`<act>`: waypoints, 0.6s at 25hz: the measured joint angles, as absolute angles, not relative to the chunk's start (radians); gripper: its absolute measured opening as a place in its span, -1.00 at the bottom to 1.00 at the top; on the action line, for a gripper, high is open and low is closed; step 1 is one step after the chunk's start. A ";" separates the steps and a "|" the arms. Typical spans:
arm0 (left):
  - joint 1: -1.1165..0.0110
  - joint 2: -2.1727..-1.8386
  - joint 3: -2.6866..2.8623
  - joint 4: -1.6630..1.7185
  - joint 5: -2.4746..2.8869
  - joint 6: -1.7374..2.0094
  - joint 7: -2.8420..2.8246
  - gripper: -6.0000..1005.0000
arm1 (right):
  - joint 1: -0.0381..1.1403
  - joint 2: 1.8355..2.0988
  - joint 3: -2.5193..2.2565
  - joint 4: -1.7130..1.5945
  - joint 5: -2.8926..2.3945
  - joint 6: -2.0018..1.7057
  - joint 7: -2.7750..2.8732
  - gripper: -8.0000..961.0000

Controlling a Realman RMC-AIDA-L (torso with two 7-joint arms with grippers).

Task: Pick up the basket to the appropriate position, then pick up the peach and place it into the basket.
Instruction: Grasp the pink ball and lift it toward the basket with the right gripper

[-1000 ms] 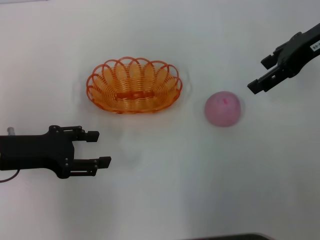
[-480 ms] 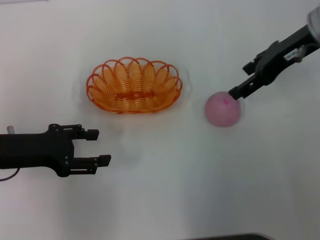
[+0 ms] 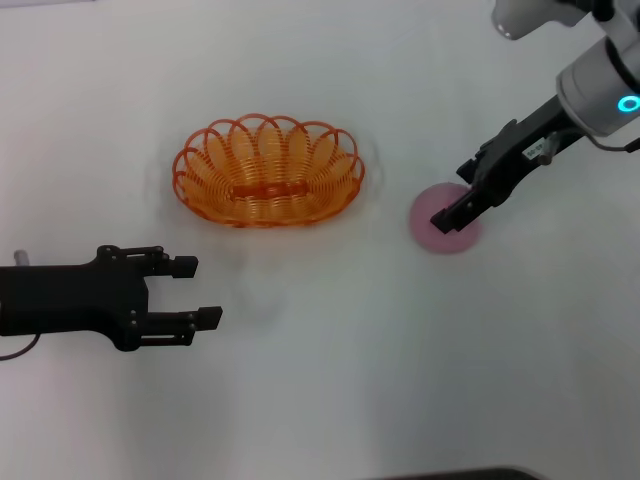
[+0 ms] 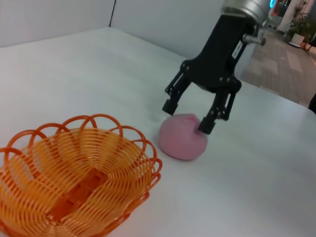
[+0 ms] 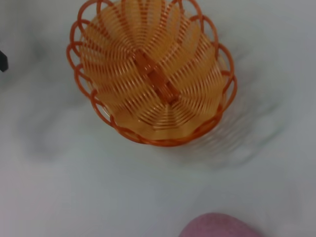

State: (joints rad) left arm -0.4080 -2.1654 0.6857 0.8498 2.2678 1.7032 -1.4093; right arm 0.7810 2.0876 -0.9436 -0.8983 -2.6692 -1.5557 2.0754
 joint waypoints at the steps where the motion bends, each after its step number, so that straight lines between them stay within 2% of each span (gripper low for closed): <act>1: -0.408 -2.165 0.686 0.850 2.266 1.701 -1.409 0.50 | 0.782 2.088 -0.947 -0.892 -2.668 -1.552 2.075 0.88; 15: -0.406 -2.166 0.686 0.842 2.246 1.696 -1.404 0.50 | 0.785 2.089 -0.971 -0.882 -2.660 -1.541 2.075 0.84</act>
State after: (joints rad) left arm -0.4065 -2.1660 0.6857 0.8420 2.2459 1.6965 -1.4035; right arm 0.7850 2.0893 -0.9710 -0.8823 -2.6598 -1.5407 2.0755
